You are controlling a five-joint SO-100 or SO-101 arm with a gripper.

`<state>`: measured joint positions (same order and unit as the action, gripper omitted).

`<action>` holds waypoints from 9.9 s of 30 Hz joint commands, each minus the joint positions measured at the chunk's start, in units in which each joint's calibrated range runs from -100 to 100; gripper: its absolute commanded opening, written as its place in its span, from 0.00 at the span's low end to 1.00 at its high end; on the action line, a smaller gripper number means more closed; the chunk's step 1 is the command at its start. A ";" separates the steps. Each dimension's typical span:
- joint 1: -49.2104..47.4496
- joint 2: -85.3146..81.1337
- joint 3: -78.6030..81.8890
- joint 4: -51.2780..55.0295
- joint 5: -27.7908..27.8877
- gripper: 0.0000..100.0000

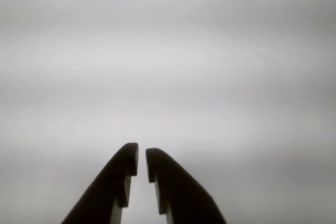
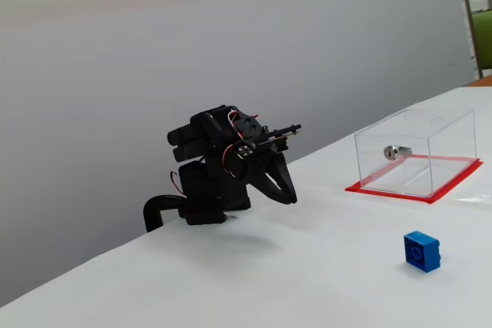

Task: Pick the blue lego brick and place it into the transparent box

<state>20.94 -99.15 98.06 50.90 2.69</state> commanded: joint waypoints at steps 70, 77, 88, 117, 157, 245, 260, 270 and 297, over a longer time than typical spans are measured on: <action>-5.15 89.78 -82.33 -8.60 -10.62 0.02; -8.41 94.95 -83.95 -14.00 -11.04 0.10; -10.11 104.37 -94.62 -14.69 -10.72 0.24; -13.88 124.31 -111.89 -14.26 -12.45 0.29; -16.69 131.36 -117.32 -13.82 -11.98 0.02; -72.36 92.07 -95.35 -8.60 -6.44 0.02; -72.36 91.98 -95.26 -8.60 -6.03 0.23; -72.44 92.24 -95.26 -8.60 -6.34 0.23; -70.15 90.12 -94.80 -8.60 -5.92 0.03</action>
<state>-51.71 -6.38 3.88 43.36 -3.47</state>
